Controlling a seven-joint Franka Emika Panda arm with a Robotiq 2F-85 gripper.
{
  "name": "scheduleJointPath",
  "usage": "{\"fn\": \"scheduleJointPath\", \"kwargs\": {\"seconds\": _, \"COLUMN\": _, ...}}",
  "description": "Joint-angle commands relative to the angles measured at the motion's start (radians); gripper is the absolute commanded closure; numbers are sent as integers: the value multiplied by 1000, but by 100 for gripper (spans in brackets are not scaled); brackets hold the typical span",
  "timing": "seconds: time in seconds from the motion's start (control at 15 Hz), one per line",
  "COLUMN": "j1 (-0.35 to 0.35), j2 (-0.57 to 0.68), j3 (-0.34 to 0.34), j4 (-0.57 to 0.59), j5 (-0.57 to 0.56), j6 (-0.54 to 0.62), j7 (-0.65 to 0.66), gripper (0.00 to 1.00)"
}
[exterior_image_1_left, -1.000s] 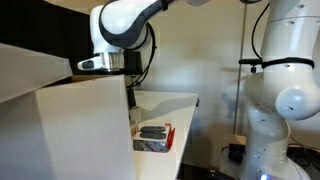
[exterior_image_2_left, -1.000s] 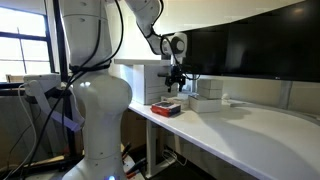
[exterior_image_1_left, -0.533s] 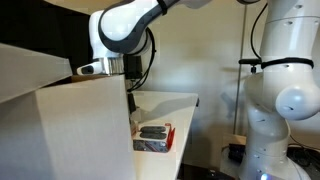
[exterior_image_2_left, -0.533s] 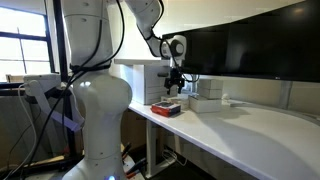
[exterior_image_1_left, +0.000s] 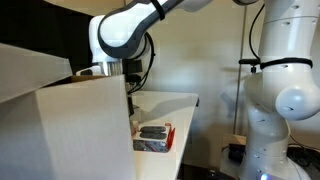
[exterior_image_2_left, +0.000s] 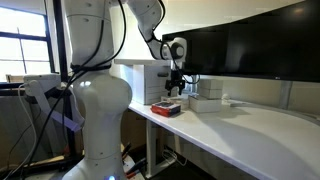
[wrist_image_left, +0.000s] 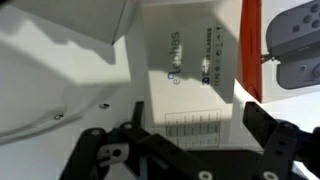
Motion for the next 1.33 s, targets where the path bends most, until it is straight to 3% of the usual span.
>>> {"fn": "scheduleJointPath", "kwargs": {"seconds": 0.0, "j1": -6, "j2": 1, "j3": 5, "j4": -24, "j5": 12, "j6": 44, "j7": -7, "gripper": 0}}
{"fn": "scheduleJointPath", "kwargs": {"seconds": 1.27, "j1": -12, "j2": 45, "j3": 9, "j4": -17, "j5": 6, "j6": 38, "j7": -3, "gripper": 0}}
